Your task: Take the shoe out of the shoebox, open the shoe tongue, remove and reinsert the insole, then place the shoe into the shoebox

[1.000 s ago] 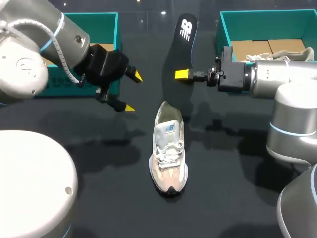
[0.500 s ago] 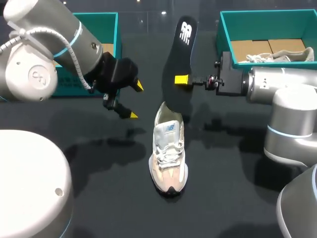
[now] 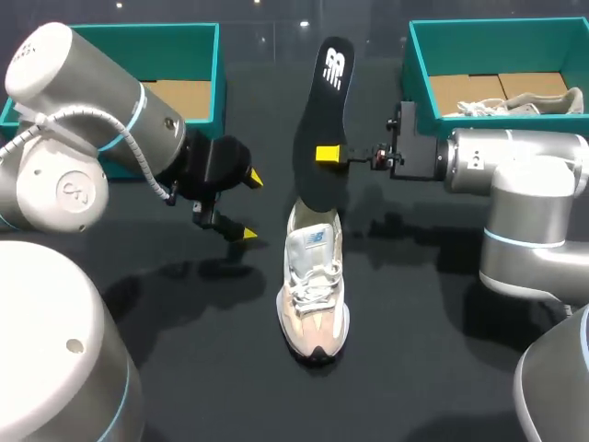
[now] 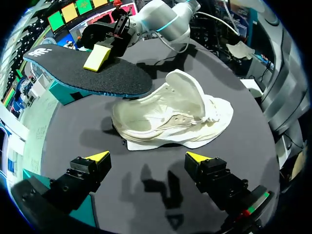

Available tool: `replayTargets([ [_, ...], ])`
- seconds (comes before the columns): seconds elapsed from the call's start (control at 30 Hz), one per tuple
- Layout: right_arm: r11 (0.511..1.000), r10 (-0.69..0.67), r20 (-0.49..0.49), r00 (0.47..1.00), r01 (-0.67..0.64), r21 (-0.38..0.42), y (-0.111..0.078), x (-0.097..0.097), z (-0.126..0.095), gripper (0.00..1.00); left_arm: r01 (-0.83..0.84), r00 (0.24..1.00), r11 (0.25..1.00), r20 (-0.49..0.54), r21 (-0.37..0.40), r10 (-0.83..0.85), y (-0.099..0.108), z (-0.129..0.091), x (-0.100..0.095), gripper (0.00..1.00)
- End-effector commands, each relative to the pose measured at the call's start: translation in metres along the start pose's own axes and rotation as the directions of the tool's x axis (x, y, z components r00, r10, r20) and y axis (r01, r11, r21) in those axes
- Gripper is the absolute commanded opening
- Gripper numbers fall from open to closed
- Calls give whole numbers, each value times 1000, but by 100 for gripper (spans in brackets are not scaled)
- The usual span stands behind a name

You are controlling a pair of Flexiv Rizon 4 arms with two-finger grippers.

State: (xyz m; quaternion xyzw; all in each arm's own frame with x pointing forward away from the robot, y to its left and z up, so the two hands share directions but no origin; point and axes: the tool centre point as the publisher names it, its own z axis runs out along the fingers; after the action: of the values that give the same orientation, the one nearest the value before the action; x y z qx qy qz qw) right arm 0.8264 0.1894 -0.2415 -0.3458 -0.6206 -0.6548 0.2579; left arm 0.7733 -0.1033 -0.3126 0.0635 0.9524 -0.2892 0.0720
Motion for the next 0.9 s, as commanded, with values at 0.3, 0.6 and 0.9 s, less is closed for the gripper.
replayTargets([
  [0.3, 999, -48, -22, 999, 48, 17, -8, -12, 12, 0, 30, 999, 998, -12, -47, -31, 1, 24, 3, 100],
  [0.6, 995, -100, -54, 994, 101, 25, -13, -16, 22, 0, 45, 999, 997, -16, -62, -46, -2, 40, 6, 100],
  [0.9, 993, -117, -55, 992, 118, 11, -15, -16, 22, 0, 32, 999, 997, -6, -76, -32, 2, 47, 3, 100],
])
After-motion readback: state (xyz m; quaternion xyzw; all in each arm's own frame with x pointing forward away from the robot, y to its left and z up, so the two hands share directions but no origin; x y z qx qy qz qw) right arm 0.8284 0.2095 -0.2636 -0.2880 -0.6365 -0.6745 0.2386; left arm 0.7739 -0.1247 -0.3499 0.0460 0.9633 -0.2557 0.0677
